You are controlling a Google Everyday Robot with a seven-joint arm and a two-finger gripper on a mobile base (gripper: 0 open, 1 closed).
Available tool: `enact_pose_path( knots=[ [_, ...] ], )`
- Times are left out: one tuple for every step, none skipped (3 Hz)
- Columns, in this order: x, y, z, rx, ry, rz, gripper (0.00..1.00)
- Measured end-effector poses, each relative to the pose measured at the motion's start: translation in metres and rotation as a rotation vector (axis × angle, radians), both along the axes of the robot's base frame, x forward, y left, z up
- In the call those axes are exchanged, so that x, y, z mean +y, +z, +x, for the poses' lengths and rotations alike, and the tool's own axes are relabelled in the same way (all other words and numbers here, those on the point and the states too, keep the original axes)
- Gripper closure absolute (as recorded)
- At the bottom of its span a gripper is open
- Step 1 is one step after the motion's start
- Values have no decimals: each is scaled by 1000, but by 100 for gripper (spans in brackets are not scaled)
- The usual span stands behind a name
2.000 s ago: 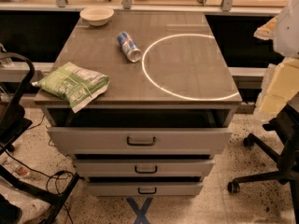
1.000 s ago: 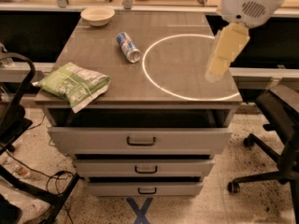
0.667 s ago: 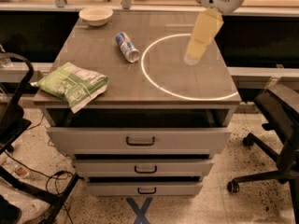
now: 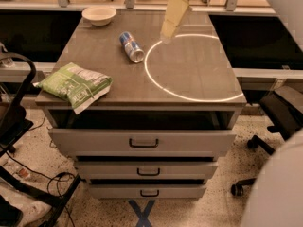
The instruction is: Place redbull can upright
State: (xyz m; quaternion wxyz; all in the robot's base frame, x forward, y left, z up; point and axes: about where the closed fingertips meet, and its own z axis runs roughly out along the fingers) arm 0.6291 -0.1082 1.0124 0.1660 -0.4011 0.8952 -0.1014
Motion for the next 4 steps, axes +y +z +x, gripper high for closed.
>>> enact_pose_path(
  knots=[
    [6, 3, 9, -39, -70, 43, 0],
    [6, 3, 9, -39, -70, 43, 0],
    [20, 0, 28, -49, -96, 71, 0],
    [42, -14, 56, -19, -192, 82, 0]
  ],
)
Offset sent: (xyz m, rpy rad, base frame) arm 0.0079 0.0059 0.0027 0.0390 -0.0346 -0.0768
